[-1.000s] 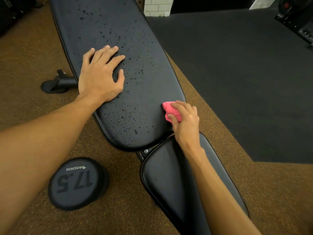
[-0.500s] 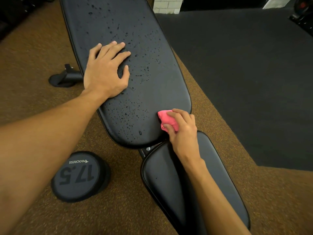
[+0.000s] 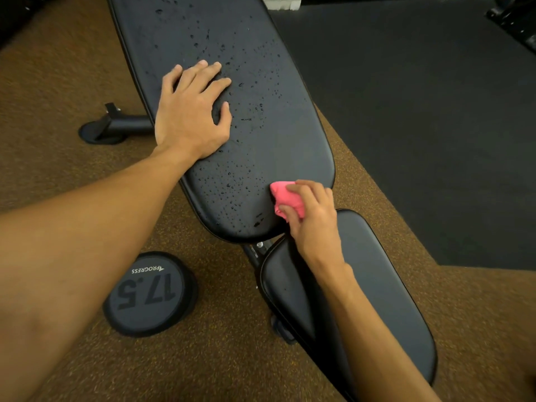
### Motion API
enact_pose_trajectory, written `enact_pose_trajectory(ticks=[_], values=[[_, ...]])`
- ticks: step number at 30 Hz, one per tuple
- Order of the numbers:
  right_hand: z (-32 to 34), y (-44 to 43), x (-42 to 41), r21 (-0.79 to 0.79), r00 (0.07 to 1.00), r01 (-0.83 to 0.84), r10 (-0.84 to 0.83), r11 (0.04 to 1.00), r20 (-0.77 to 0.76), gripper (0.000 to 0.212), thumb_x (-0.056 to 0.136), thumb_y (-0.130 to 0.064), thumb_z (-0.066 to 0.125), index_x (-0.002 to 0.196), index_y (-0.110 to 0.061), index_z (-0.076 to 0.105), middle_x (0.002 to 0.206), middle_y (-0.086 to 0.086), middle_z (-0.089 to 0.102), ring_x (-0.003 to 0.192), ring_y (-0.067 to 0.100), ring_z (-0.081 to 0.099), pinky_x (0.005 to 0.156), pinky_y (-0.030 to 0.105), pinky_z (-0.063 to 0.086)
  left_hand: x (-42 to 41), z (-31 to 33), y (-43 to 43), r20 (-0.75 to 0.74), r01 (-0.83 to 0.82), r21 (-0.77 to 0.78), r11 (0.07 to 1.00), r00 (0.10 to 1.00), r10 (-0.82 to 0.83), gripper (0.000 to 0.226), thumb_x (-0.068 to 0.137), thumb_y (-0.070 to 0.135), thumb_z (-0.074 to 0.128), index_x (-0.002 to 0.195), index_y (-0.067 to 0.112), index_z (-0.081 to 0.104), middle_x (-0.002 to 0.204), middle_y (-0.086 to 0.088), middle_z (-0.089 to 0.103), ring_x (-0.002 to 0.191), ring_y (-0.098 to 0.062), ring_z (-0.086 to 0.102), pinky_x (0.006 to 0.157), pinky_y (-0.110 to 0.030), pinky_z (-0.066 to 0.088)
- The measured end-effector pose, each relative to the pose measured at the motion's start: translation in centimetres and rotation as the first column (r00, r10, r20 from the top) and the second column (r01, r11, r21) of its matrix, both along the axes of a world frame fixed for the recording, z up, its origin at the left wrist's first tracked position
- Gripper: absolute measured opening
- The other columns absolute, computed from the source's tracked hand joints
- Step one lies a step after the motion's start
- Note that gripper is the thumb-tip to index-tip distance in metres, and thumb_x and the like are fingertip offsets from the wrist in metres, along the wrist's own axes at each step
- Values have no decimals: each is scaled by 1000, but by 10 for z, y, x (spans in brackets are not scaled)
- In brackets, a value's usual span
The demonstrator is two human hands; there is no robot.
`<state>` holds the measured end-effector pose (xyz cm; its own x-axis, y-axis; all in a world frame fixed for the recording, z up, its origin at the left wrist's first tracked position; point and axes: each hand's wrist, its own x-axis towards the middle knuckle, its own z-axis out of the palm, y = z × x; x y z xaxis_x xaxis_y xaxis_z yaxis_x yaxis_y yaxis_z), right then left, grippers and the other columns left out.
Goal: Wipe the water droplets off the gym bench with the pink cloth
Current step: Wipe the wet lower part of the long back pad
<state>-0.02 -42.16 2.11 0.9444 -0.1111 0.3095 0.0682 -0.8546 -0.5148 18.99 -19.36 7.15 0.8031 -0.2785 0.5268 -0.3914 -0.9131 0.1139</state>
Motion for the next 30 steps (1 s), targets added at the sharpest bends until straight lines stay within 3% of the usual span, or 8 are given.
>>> enact_pose_trajectory(ticks=[7,11,17,22,27,30], values=[[-2,56,-27,-41,999,-45,46,998,15,35,93,-15,83,124,-6,70,130,10,63,110,30,53,97,35,48,-1,2,1,-13,8,2,1000,1000,-8,53,105,47,39,149,25,57,165,4,45,156,-17,33,130,-47,18],[-3,60,-35,-64,992,-127,127,990,-3,32,96,-16,80,125,-7,71,133,10,63,110,32,56,94,36,50,-2,2,2,-24,15,-7,1000,1000,-15,54,104,47,39,150,24,57,165,4,44,157,-17,32,130,-47,17],[-1,45,-18,-18,999,20,-20,1000,33,31,95,-13,79,124,-7,73,133,9,66,109,31,55,98,40,49,-4,1,6,-29,46,-49,998,998,-47,53,103,45,43,147,21,60,163,2,47,156,-18,34,131,-48,14],[-3,72,-38,-70,982,-184,186,981,28,25,99,-16,77,122,-6,72,133,11,64,110,30,55,96,37,51,-5,0,6,-17,43,-54,998,999,-44,52,104,45,43,146,21,61,163,3,49,156,-17,35,131,-47,16],[-3,57,-34,-6,999,-52,52,999,14,32,93,-14,83,121,-7,72,129,9,63,111,29,54,97,36,49,-5,0,6,-6,40,-57,998,999,-40,52,103,44,43,146,21,62,162,3,50,155,-16,36,130,-46,18],[-1,77,-37,-33,995,-96,96,995,6,29,94,-12,81,121,-8,71,130,9,62,111,29,53,95,39,52,-5,0,6,-5,36,-64,997,999,-36,51,103,44,44,145,22,63,162,3,50,155,-16,37,130,-46,19]])
